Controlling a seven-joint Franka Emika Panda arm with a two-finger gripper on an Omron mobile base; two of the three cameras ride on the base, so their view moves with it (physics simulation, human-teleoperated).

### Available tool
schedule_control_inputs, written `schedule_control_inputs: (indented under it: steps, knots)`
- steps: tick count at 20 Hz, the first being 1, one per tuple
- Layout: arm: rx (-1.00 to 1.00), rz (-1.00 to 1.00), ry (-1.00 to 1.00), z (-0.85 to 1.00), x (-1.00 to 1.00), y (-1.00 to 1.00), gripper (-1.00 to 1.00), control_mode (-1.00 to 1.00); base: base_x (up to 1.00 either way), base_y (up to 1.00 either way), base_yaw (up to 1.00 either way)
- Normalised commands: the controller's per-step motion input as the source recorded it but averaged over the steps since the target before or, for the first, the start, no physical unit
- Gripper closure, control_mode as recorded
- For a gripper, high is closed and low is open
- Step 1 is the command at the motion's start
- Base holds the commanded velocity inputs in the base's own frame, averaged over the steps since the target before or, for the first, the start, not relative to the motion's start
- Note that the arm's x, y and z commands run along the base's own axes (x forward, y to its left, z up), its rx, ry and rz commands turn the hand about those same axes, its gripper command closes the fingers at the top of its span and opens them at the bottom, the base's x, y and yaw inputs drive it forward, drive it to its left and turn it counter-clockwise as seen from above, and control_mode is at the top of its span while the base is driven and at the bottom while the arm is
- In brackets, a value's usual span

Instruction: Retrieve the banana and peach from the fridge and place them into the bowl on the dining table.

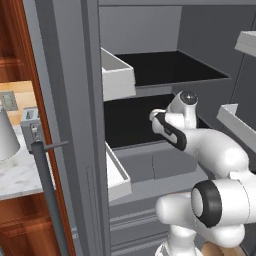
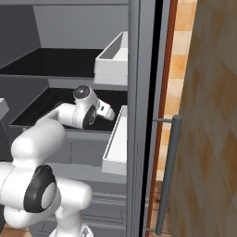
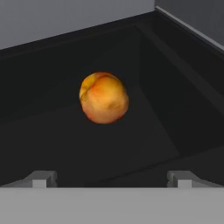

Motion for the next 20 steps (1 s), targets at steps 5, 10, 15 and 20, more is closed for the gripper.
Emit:
schedule_control_inputs:
  steps: [5,10,15,20]
  knots:
    - [0.0,0.0,-0.01,0.0,0.18,0.0,-1.0,-1.0,0.0,0.0,0.0]
    - [0.0,0.0,0.0,0.0,0.11,0.0,-1.0,-1.0,0.0,0.0,0.0]
    - [0.0,0.0,0.0,-0.04,0.27,-0.01,-1.0,-1.0,0.0,0.0,0.0]
    - [0.0,0.0,-0.01,-0.12,0.31,0.0,-1.0,-1.0,0.0,0.0,0.0]
